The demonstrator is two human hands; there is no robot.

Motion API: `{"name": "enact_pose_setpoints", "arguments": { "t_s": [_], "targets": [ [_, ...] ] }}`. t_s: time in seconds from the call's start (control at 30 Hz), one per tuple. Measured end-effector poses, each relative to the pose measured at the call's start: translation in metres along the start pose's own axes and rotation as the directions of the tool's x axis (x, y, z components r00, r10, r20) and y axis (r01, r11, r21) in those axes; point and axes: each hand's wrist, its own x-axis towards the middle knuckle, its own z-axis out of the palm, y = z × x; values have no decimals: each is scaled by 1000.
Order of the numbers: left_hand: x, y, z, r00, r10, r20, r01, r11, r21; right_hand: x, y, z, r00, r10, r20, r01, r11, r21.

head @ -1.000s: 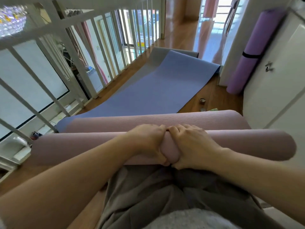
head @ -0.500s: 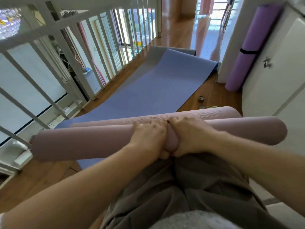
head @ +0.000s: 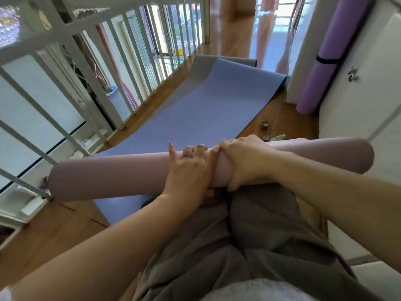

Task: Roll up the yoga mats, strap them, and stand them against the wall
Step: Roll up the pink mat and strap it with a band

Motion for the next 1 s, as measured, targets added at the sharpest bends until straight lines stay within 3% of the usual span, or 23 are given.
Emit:
{"name": "enact_pose_setpoints", "arguments": {
  "t_s": [0.07, 0.17, 0.23, 0.43, 0.6, 0.7, 0.8, 0.93, 1.0],
  "targets": [
    [4, -7, 0, 1000, 5, 21, -4, 999, -32, -7, -6, 20, 989, 32, -147, -48, 993, -106],
    [17, -10, -8, 996, 20, 85, -13, 996, -93, -21, -8, 52, 871, -59, -487, -60, 973, -225],
    [21, -10, -10, 993, 14, 116, -1, 994, -108, -17, -1, 52, 857, -77, -510, -47, 973, -228],
    [10, -9, -11, 997, 15, 72, -11, 998, -66, -15, -4, 35, 914, -104, -392, -4, 964, -265],
    [-11, -12, -30, 984, 97, 146, -90, 994, -58, -46, -16, 1, 965, -167, -201, 105, 952, -288],
    [-20, -11, -26, 942, 183, 281, -123, 968, -218, -57, -21, 7, 974, -219, -63, 204, 962, -183],
    [-17, -19, -23, 937, 212, 277, -115, 938, -328, -47, -16, 9, 979, -203, -6, 202, 978, -51],
    [-29, -16, -20, 961, 111, 251, -75, 986, -150, -20, -4, -5, 959, -217, 179, 204, 975, 91],
    [-30, -15, -15, 972, 82, 221, -51, 988, -142, -8, -2, -9, 931, -227, 285, 176, 965, 194]
  ]
}}
